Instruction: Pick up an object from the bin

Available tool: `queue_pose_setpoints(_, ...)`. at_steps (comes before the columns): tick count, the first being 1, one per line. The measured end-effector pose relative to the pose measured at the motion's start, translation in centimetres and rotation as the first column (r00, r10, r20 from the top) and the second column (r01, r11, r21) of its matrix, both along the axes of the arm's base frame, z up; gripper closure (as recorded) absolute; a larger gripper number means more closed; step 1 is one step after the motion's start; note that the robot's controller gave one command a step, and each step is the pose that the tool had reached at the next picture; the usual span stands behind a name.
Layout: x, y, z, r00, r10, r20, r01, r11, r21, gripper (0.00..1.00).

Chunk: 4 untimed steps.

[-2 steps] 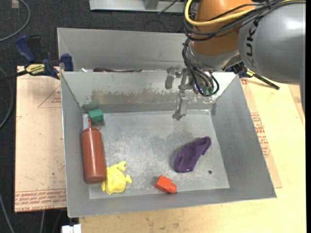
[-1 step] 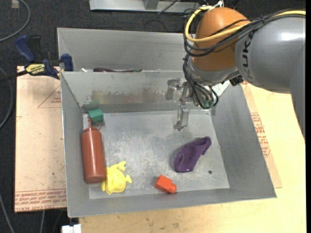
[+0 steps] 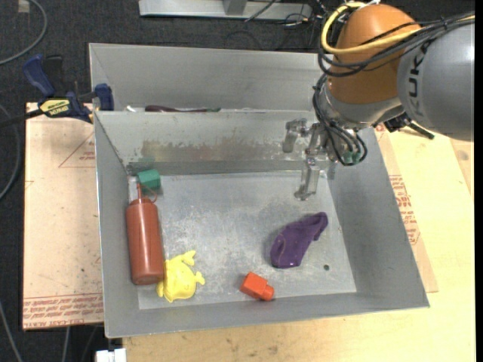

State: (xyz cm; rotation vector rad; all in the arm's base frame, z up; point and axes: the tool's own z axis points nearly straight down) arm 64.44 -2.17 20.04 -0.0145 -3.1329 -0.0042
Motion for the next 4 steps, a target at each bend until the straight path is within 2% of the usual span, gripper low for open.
queue_pose_setpoints(1,-1.3,-0.3,-1.3,0.996,0.081,0.028,-0.080,0.997,-0.005,0.00)
queue_pose_setpoints(2,-3.4,-2.6,-7.0,0.989,0.145,0.013,-0.145,0.989,0.002,0.00)
queue_pose_setpoints(3,-8.5,-2.3,-8.9,0.993,0.114,0.009,-0.114,0.994,-0.002,0.00)
queue_pose_setpoints(4,-9.9,-7.7,-13.0,0.867,0.499,0.016,-0.499,0.867,-0.001,1.00)
